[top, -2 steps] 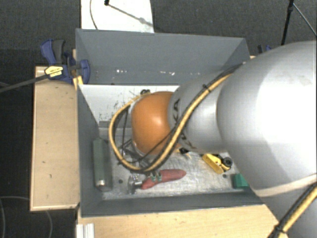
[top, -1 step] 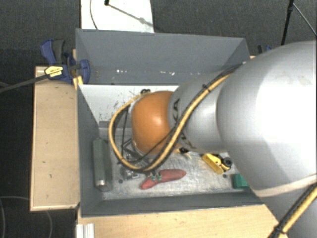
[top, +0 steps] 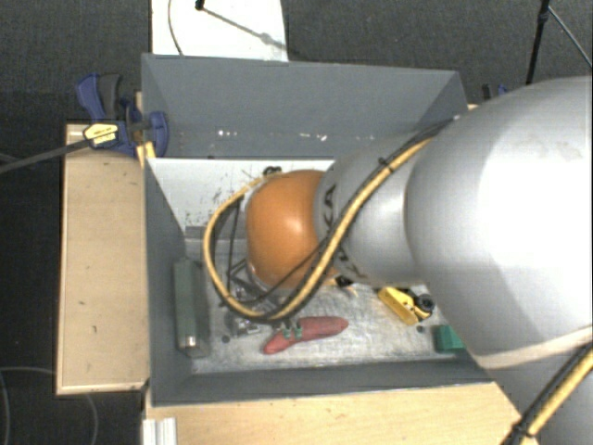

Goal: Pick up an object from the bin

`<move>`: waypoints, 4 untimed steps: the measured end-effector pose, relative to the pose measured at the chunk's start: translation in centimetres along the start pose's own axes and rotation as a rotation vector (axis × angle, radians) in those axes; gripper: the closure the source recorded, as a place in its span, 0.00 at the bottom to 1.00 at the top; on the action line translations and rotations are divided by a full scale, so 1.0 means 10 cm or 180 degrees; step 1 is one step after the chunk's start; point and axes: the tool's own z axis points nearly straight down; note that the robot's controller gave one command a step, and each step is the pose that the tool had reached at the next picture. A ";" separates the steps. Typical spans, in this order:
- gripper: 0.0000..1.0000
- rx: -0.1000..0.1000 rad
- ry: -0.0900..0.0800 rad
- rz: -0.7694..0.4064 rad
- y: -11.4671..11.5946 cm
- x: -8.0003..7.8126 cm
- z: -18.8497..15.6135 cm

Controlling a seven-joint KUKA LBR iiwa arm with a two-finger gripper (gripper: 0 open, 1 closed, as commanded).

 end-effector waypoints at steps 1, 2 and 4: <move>1.00 0.0004 0.0017 -0.0596 -0.50 0.39 -0.69; 1.00 0.0004 0.0017 -0.0592 -0.50 0.39 -0.69; 0.00 0.0002 0.0008 -0.0376 -0.52 0.18 -0.93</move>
Offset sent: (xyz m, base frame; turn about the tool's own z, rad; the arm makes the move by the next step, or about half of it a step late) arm 0.0000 0.0000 0.0000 0.0000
